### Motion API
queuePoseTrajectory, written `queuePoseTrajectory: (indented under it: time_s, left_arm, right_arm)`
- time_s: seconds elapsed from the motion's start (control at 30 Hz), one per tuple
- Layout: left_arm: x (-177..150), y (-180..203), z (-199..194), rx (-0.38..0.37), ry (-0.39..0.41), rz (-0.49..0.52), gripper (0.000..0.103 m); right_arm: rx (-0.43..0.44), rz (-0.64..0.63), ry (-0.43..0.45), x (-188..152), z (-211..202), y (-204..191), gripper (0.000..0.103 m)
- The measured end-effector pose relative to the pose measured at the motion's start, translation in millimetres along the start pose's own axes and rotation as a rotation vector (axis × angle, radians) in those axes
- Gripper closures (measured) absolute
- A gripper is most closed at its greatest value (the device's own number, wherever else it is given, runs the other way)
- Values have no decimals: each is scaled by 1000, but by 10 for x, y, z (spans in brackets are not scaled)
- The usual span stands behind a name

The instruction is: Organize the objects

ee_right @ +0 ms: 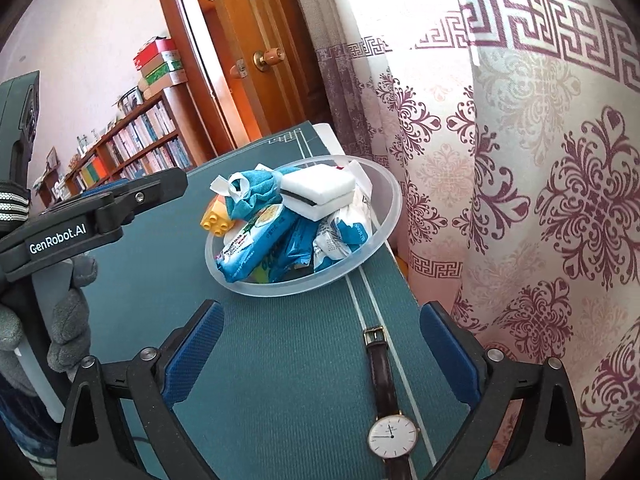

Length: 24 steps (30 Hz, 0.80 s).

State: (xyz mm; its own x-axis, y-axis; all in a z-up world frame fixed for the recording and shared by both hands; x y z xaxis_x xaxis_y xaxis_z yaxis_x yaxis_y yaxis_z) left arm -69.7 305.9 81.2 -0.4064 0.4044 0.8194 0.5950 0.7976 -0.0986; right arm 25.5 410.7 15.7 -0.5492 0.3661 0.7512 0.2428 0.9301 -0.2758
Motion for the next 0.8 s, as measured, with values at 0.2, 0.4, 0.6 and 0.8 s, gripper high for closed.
queuePoseTrajectory:
  time_s: [0.2,0.4,0.6,0.8]
  left_arm:
    - [32,-89,-195,92,24,-7,1]
    - [-37,-156,-253,141,18,-20,0]
    - [-140,-179,-223,147,-10,-31,0]
    - [-200,-180,-200,152,-22,-29,0]
  right_arm:
    - [-45,-61,45,244,-105,-88,0]
    - [-67,-104,16,301,-35,-174,0]
    - [-64,-126,-17,188,52,-233,0]
    - [-86,-149,-22,147,103,-251,0]
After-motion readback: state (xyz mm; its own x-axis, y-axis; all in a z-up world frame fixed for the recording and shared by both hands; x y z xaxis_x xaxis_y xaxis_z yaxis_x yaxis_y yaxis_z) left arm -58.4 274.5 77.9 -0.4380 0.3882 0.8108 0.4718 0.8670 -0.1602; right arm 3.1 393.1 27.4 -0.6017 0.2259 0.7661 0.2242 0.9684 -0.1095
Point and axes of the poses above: each gripper's, at about its wrist camera, not at the fingertips, and z roughly the way its jaws point, y to its right, x to its top, the point moved 9 cm from there along z, roughly the way its jaws point, and after that the axes turned 5 degrees about z, right-handed, at the moved point
